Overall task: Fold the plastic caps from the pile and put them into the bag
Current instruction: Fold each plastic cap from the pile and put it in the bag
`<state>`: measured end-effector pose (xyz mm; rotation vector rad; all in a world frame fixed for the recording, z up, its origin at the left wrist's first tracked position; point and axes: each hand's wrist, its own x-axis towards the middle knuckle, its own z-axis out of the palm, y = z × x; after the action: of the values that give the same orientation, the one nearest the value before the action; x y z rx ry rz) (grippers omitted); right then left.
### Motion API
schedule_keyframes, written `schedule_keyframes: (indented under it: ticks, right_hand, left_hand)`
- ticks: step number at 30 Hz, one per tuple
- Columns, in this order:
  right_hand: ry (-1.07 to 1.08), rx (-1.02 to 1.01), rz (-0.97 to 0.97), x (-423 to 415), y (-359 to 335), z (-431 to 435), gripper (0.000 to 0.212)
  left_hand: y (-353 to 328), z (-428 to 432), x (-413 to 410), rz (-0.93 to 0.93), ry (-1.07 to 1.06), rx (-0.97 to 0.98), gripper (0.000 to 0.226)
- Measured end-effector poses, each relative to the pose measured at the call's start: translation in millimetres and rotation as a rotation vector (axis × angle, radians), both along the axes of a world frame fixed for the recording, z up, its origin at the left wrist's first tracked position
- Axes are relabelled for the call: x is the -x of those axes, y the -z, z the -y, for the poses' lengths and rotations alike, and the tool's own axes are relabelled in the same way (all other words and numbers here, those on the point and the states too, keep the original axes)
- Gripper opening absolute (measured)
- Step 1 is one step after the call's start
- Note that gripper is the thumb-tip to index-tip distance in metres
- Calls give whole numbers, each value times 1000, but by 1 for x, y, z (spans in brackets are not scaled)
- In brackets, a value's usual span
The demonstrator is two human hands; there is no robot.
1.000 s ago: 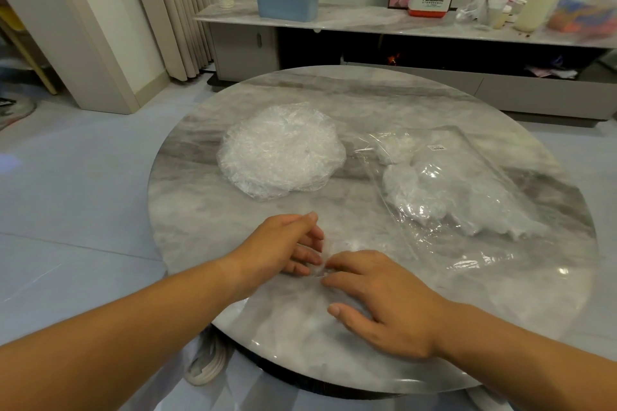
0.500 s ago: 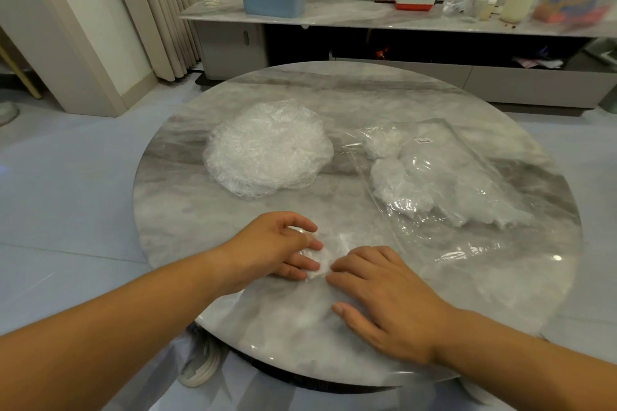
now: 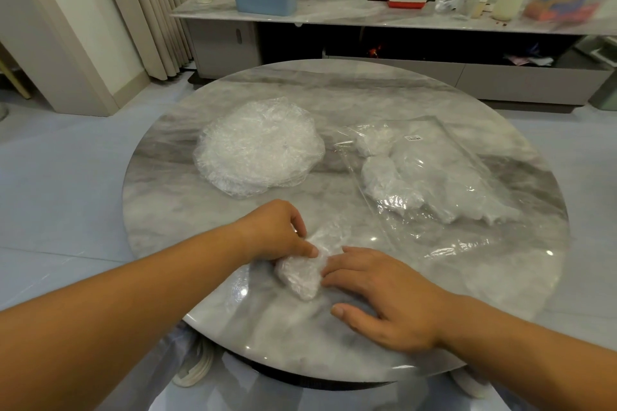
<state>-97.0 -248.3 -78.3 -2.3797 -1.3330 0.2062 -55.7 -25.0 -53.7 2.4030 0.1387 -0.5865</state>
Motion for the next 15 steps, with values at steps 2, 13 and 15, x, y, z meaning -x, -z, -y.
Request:
schedule_keyframes:
  ticks: [2, 13, 15]
  right_hand:
    - [45, -22, -46, 0, 1, 0, 44]
    - [634, -513, -750, -34, -35, -14, 52]
    - [623, -548, -819, -35, -34, -17, 52]
  left_hand:
    - [2, 1, 1, -38, -44, 62, 34]
    - [0, -7, 16, -80, -284, 690, 18]
    - [0, -6, 19, -87, -270, 731, 19]
